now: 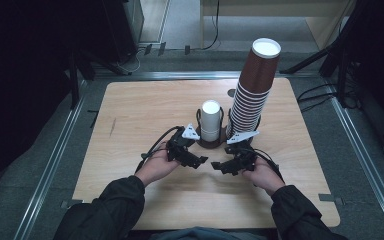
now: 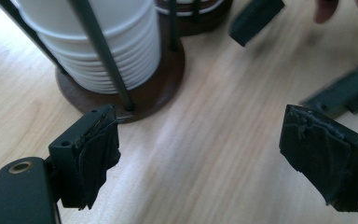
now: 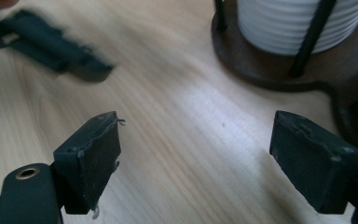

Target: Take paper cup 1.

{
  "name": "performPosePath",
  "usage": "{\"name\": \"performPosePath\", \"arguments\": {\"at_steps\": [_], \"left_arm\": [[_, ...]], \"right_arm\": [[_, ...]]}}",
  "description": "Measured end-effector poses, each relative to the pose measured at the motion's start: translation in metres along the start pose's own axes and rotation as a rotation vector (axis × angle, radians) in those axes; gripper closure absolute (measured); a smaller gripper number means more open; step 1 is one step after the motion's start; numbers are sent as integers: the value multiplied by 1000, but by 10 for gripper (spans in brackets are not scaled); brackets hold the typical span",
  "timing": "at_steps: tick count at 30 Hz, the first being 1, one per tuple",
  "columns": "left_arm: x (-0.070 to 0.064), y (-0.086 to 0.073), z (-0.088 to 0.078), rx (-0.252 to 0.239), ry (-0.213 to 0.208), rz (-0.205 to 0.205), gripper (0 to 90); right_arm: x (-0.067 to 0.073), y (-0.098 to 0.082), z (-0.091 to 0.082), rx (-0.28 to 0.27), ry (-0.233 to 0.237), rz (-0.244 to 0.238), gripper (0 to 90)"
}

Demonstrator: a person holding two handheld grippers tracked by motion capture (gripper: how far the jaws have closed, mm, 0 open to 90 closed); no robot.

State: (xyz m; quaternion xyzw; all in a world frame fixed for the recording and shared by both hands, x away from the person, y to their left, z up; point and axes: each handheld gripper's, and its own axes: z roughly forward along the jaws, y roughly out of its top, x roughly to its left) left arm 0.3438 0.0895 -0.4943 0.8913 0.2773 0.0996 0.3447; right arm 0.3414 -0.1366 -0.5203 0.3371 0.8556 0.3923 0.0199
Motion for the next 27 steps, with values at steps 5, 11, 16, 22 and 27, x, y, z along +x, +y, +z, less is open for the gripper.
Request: {"name": "performPosePath", "arguments": {"at_steps": [5, 11, 16, 22, 27], "left_arm": [[-1, -5, -8, -10, -38, -22, 100], [4, -5, -18, -24, -84, -47, 159], [8, -6, -22, -24, -77, -53, 251], [10, -7, -27, -25, -95, -52, 307], [11, -7, -30, -26, -84, -39, 305]], "right_arm": [[3, 6, -5, 18, -5, -15, 160], [1, 9, -10, 17, -45, -36, 222], [7, 9, -9, 31, -71, -86, 280], [9, 11, -7, 10, -62, -112, 318], [10, 11, -8, 4, -61, -117, 335]]}}
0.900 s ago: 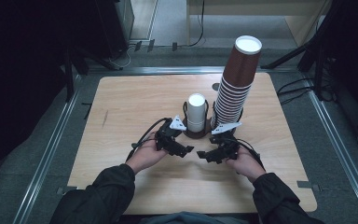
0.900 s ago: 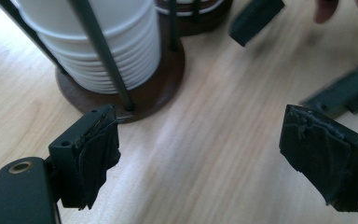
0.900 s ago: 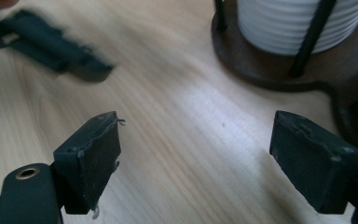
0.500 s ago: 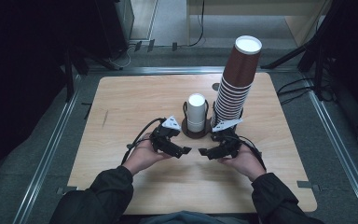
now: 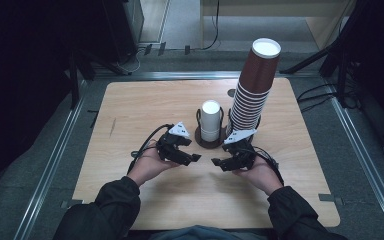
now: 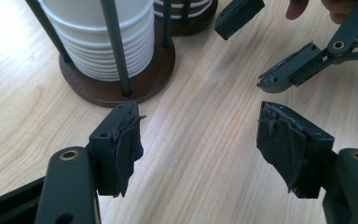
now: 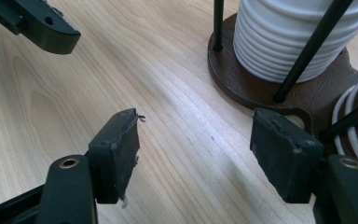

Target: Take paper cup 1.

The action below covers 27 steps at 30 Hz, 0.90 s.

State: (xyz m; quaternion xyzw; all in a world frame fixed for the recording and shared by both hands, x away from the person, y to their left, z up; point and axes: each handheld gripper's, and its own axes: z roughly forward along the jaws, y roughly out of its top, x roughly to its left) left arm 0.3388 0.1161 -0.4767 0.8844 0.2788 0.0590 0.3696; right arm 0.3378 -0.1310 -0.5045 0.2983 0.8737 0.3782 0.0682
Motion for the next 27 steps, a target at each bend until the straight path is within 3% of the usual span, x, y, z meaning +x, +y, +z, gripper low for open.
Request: {"name": "performPosePath", "arguments": {"at_steps": [4, 10, 13, 15, 17, 20, 21, 27], "left_arm": [[2, 0, -4, -2, 12, 7, 306], [9, 1, -11, -26, -1, -14, 282], [12, 5, -13, -30, -19, -15, 280], [15, 8, -15, -38, -25, -6, 292], [21, 16, -18, -38, -28, -5, 292], [24, 23, -19, -36, -26, -2, 286], [27, 31, -20, -31, -24, 5, 283], [37, 55, -27, -30, -12, 41, 278]], "right_arm": [[0, 1, -1, -16, 7, -6, 370], [-1, 1, -4, -45, 5, -1, 410], [0, 2, -3, -63, 8, 11, 544], [1, 1, -2, -67, 20, 7, 556], [6, 0, 6, -69, -2, -13, 628], [8, 2, 9, -70, -39, 12, 680], [7, 4, 11, -93, -57, 59, 721], [10, 9, 17, -125, -85, 82, 866]]}}
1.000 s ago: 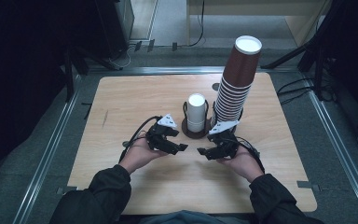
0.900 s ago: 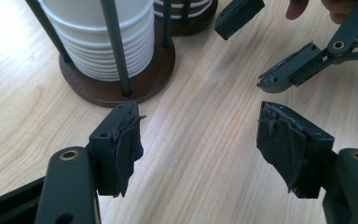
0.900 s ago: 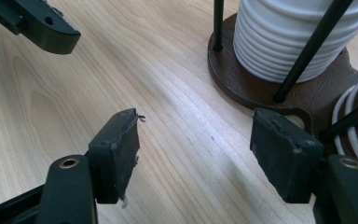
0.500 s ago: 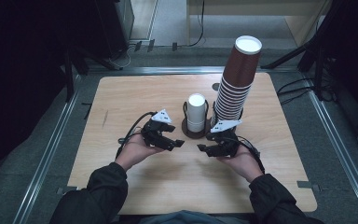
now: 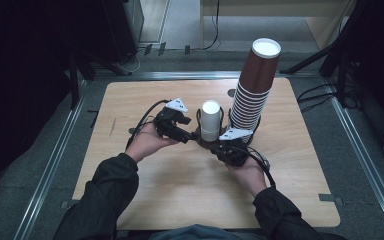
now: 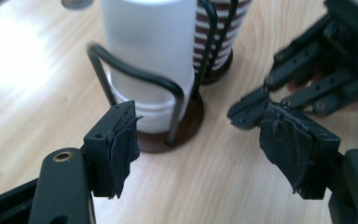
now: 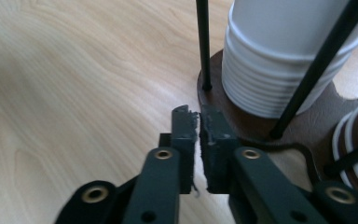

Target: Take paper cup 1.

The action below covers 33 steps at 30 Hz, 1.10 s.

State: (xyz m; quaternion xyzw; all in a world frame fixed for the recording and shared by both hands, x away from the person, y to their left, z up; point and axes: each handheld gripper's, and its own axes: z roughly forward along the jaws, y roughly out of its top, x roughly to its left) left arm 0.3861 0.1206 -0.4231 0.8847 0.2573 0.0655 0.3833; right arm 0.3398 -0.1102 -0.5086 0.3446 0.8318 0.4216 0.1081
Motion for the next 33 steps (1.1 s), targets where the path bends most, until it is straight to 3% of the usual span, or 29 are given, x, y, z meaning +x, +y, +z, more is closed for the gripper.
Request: {"name": "performPosePath", "arguments": {"at_steps": [3, 4, 7, 12, 18, 25, 33], "left_arm": [[5, 7, -1, 1, -2, 0, 280], [9, 16, 0, 3, 2, 10, 280], [12, 27, 0, 10, 7, 27, 280], [19, 43, 6, 19, 8, 44, 276], [22, 57, 16, 34, 2, 60, 273], [26, 69, 23, 40, 4, 70, 277], [25, 71, 30, 58, 10, 82, 266]], "right_arm": [[1, 1, 3, -23, -11, 23, 892], [1, 3, 6, -40, -40, 59, 893], [0, 5, 10, -63, -65, 92, 894], [2, 10, 17, -58, -116, 142, 894], [12, 18, 24, -70, -198, 128, 894], [12, 20, 28, -89, -237, 112, 894], [13, 19, 30, -108, -236, 113, 894]]}}
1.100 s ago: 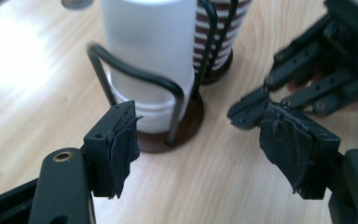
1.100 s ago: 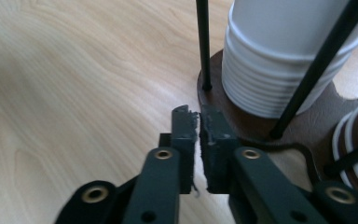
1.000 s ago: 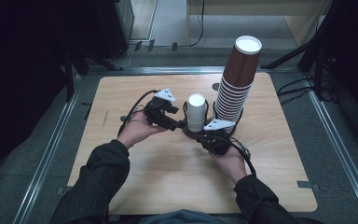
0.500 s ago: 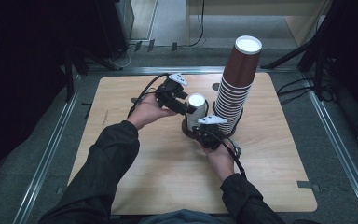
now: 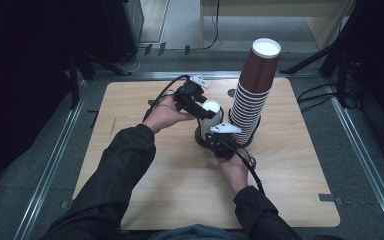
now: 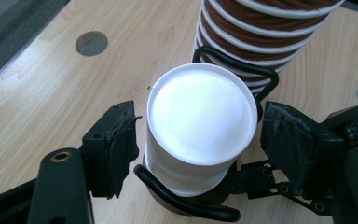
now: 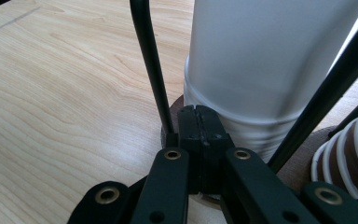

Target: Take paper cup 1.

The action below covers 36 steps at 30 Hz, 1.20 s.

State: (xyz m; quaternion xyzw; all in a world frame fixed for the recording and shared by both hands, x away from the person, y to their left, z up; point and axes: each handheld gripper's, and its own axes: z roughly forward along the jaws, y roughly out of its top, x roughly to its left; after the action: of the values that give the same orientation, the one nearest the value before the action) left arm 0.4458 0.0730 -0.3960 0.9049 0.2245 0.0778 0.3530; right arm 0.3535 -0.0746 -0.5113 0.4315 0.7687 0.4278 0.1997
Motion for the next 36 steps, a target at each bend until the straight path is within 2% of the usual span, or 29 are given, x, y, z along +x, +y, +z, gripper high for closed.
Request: {"name": "performPosePath", "arguments": {"at_steps": [5, 10, 17, 22, 27, 33, 36], "left_arm": [[0, 1, 5, 5, 0, 2, 264], [1, 0, 7, 11, -12, 1, 341], [1, 0, 6, 2, -5, 10, 350], [2, 1, 4, -5, -12, -3, 352], [2, 4, -3, -32, -14, -15, 353], [0, 12, -13, -51, -10, -11, 353], [-3, 19, -21, -62, -1, 4, 354]], "right_arm": [[-1, -1, 1, 6, 1, 0, 893], [-2, -2, 1, 2, 4, 18, 893], [-4, -3, 0, -14, 22, 32, 883], [-6, -4, 0, -17, 29, 38, 884], [-8, -4, 0, -18, 25, 44, 884], [-9, -5, 0, -16, 26, 43, 884], [-9, -6, 0, -10, 25, 41, 884]]}}
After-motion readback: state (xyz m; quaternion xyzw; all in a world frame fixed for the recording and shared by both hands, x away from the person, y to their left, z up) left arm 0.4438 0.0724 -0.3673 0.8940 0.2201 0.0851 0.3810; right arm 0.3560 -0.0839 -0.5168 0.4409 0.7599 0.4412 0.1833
